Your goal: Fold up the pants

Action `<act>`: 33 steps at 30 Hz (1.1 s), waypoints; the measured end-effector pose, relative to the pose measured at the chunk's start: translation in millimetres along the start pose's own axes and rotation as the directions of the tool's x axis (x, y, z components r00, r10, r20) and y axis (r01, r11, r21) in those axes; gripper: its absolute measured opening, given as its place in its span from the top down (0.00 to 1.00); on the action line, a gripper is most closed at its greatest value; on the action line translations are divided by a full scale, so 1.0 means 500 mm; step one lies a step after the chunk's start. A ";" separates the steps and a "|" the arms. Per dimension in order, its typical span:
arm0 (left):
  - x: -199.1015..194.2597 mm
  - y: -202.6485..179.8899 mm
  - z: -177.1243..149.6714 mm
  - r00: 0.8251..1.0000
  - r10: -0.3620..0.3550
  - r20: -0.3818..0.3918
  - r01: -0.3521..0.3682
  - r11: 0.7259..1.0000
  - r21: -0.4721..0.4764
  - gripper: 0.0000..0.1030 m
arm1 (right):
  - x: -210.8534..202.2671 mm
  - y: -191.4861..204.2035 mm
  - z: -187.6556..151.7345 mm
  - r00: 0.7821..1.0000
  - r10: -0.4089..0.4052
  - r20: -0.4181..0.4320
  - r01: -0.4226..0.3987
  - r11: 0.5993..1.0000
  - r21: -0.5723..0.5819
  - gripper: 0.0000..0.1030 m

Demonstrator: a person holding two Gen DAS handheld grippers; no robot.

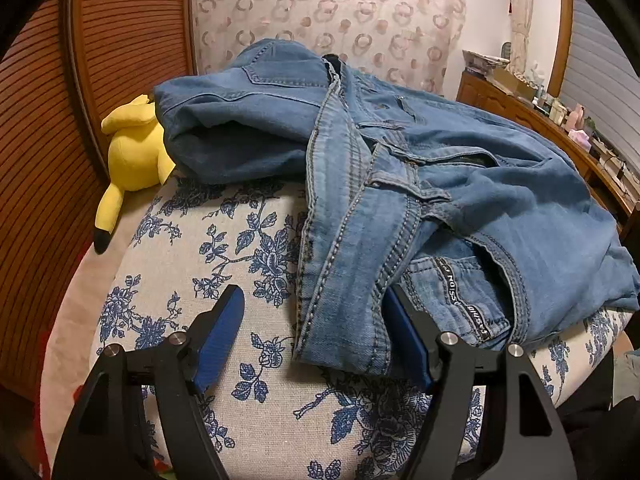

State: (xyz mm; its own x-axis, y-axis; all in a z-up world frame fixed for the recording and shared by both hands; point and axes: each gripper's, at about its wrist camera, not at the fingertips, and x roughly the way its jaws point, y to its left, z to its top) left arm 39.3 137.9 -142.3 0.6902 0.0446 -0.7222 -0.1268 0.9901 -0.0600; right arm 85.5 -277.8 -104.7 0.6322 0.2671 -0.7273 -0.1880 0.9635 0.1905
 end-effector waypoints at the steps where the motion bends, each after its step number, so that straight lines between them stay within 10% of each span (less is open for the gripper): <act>1: 0.000 0.000 -0.001 1.000 -0.001 0.001 0.001 1.000 -0.001 0.29 | 0.003 0.000 0.003 1.000 -0.004 0.001 0.004 1.000 -0.013 0.73; 5: -0.001 0.000 0.000 1.000 0.001 0.002 -0.001 1.000 -0.001 0.29 | -0.020 0.015 0.020 0.999 -0.012 0.035 0.014 0.998 -0.058 0.87; 18: -0.052 0.019 -0.007 0.997 -0.074 0.031 0.075 0.997 -0.022 0.38 | -0.063 0.074 0.060 0.978 -0.018 0.207 0.048 0.988 -0.144 0.89; 33: -0.099 0.034 0.007 0.982 -0.160 0.098 0.167 0.984 -0.062 0.45 | -0.045 0.079 0.033 0.976 -0.028 0.218 0.062 0.987 -0.151 0.90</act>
State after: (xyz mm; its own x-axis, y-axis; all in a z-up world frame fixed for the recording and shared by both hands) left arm 5.6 153.0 -105.3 0.7683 -0.1017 -0.6319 -0.0541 0.9735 -0.2224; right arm 76.2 -245.6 -69.8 0.7857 0.2368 -0.5715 -0.2596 0.9648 0.0429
